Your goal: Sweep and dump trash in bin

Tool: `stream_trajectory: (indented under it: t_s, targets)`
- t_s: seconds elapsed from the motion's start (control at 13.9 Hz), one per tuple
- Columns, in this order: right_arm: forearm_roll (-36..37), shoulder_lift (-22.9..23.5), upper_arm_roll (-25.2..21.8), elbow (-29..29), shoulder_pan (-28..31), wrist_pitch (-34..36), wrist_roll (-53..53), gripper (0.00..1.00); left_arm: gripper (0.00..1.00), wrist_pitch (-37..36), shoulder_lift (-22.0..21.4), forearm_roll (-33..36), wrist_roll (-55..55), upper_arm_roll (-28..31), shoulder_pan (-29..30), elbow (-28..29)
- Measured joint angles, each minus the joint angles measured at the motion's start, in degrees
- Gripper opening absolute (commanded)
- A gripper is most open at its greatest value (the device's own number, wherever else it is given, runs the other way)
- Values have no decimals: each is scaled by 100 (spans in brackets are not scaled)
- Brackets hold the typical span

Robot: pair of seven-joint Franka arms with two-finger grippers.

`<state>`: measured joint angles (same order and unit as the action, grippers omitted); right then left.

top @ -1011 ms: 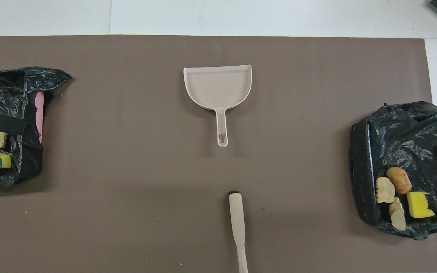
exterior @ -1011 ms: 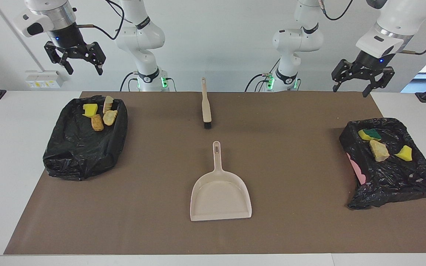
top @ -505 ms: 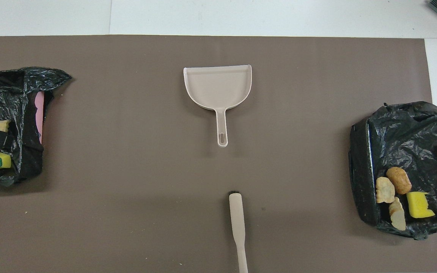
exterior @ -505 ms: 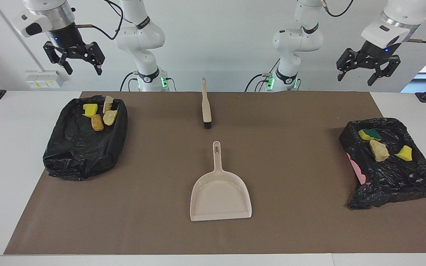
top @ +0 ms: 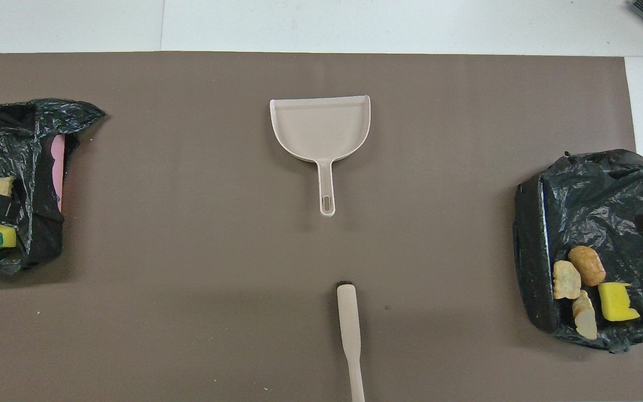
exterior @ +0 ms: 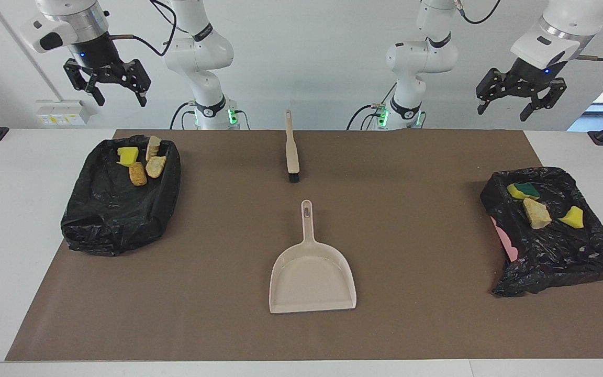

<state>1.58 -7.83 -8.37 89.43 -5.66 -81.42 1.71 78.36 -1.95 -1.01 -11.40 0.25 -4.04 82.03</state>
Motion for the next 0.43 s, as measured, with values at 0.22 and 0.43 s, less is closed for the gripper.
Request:
stream_trajectory:
  t_s: [0.22, 0.43]
  targets:
    - [0, 0, 0, 0, 0, 0, 0, 100, 100, 0, 0, 25, 133, 2, 2, 0]
    - [0, 0, 0, 0, 0, 0, 0, 100, 100, -2, 0, 29, 355, 0, 2, 0]
